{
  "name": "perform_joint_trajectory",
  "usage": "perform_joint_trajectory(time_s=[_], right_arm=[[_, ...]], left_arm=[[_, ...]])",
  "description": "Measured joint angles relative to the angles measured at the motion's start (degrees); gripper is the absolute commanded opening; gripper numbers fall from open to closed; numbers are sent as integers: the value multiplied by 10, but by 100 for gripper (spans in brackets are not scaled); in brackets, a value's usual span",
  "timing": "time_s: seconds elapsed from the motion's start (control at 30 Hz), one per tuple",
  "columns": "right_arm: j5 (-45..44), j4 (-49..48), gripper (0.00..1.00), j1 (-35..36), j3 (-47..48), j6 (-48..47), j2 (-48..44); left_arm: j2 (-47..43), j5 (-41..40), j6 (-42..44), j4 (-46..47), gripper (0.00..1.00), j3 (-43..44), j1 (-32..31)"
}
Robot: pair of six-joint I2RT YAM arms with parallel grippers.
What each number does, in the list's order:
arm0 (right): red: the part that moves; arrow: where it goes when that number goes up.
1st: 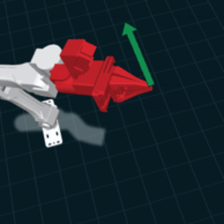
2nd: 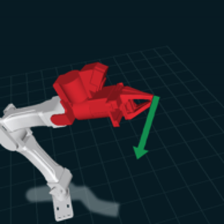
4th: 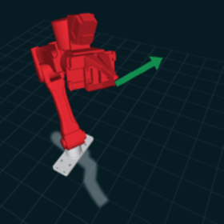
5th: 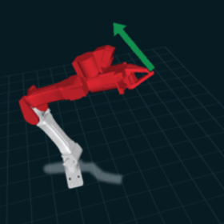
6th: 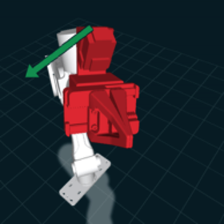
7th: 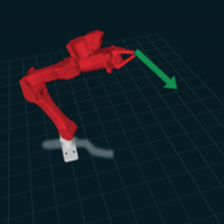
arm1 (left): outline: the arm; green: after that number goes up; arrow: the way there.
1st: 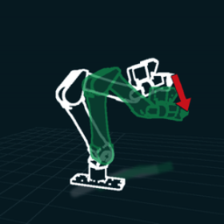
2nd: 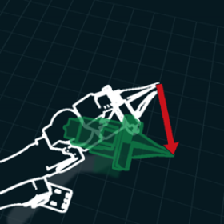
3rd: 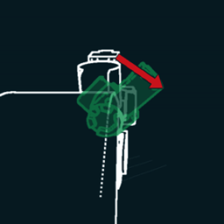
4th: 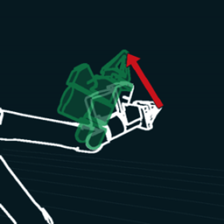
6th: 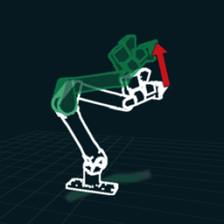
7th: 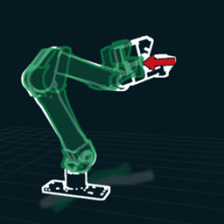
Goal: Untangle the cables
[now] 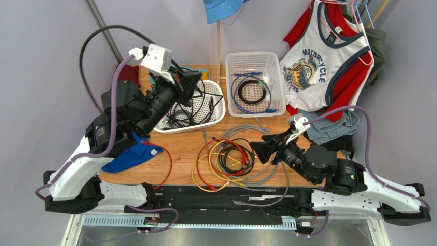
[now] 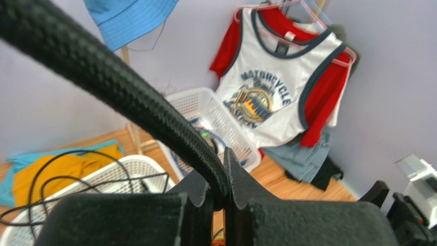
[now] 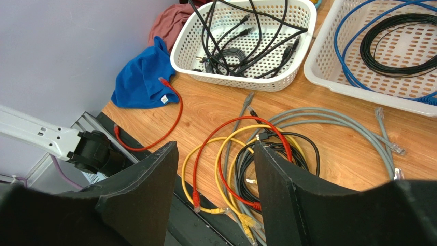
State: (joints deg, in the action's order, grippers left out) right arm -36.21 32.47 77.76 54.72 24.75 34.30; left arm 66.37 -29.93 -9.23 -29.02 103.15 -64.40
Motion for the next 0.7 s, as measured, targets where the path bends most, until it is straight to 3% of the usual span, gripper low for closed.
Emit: perform_joint_trajectory(time_s=[0.3,0.7], right_arm=[[1,0,59,0,-35,6,-5],[0,1,58,0,-47,3,-48]], left_arm=[[121,-27,23,-138,0,165,42],[157,-6,17,-171,0,175,203]])
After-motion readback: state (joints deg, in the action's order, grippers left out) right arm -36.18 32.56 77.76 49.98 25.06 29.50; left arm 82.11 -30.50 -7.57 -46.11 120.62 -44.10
